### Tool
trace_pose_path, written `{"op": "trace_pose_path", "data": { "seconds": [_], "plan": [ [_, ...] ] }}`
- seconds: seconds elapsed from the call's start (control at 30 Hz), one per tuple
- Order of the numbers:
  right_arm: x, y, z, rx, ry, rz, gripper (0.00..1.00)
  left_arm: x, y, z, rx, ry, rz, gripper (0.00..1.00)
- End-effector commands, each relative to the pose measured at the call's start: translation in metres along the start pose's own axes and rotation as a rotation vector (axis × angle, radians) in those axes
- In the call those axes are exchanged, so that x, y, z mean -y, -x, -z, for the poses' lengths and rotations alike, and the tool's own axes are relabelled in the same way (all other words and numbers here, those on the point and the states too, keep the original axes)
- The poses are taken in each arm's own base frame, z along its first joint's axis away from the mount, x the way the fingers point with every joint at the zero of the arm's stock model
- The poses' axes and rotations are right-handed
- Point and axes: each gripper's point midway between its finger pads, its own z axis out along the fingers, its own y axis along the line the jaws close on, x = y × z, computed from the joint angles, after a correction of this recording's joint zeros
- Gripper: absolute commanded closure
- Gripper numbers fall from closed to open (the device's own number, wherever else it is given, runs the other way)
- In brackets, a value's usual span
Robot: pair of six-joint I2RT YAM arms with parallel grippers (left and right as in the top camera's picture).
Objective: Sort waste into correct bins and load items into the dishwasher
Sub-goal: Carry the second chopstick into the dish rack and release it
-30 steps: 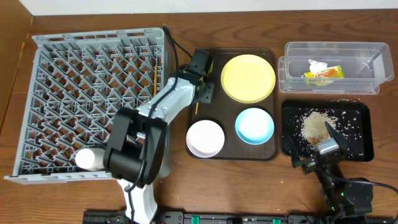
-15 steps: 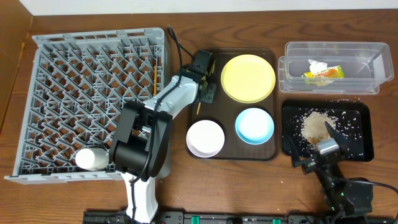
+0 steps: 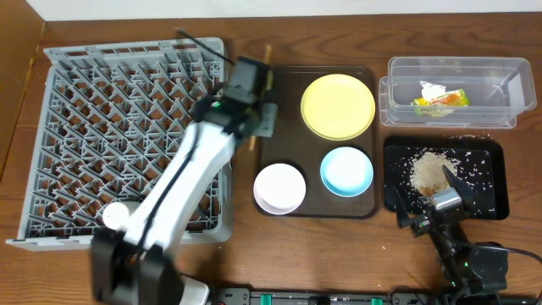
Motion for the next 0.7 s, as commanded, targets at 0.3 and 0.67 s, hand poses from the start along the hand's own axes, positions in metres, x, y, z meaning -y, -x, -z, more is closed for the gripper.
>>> {"op": "trace_pose_path", "data": {
  "seconds": [0.3, 0.67],
  "plan": [
    [0.003, -0.001, 0.0, 0.001, -0.01, 0.01, 0.01, -0.098, -0.065, -0.019, -0.246, 0.326, 0.054, 0.92],
    [0.003, -0.001, 0.0, 0.001, -0.01, 0.01, 0.01, -0.102, -0.076, -0.033, -0.307, 0.299, 0.081, 0.76]
  ]
}}
